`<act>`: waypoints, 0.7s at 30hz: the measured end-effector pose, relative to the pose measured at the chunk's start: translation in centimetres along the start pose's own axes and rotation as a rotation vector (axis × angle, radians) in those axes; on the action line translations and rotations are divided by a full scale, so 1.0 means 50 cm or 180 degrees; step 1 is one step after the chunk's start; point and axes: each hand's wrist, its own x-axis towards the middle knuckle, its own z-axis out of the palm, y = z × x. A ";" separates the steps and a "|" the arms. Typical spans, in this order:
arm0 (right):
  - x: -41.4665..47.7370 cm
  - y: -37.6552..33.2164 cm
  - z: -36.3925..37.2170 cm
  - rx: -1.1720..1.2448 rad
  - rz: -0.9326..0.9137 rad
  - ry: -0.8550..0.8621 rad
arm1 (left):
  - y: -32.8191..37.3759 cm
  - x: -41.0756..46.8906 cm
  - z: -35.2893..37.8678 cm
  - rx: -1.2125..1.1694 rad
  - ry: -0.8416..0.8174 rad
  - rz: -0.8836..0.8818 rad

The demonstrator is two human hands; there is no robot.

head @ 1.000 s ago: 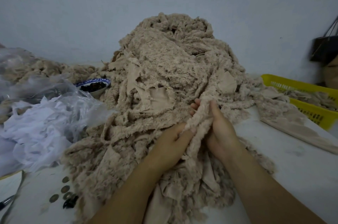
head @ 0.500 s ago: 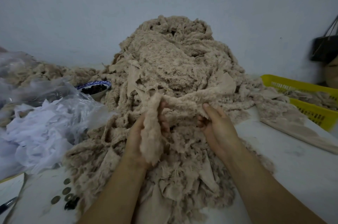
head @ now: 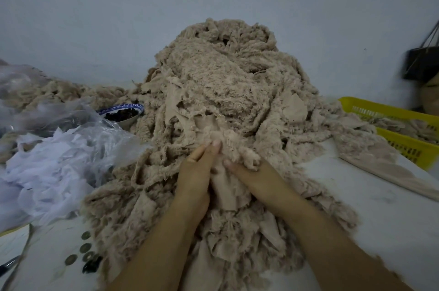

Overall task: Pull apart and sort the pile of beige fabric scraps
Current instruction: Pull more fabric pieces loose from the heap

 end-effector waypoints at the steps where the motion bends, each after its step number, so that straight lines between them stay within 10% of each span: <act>1: 0.003 0.005 -0.006 0.0166 0.0169 0.0130 | 0.003 0.000 0.000 -0.0087 -0.0018 -0.0024; 6: 0.007 -0.001 -0.021 0.0562 0.0371 0.0083 | 0.001 0.008 -0.004 0.0210 0.0613 0.0056; 10: 0.025 -0.030 -0.090 0.2905 -0.0388 0.1078 | -0.008 0.015 -0.012 0.1382 0.0993 0.0520; 16: 0.033 0.021 -0.046 0.1332 0.0223 0.0897 | -0.012 0.046 -0.006 0.3632 0.0350 0.1717; 21: 0.036 0.041 -0.045 0.1008 0.0423 0.0931 | 0.020 0.107 -0.034 0.5262 0.0893 0.1178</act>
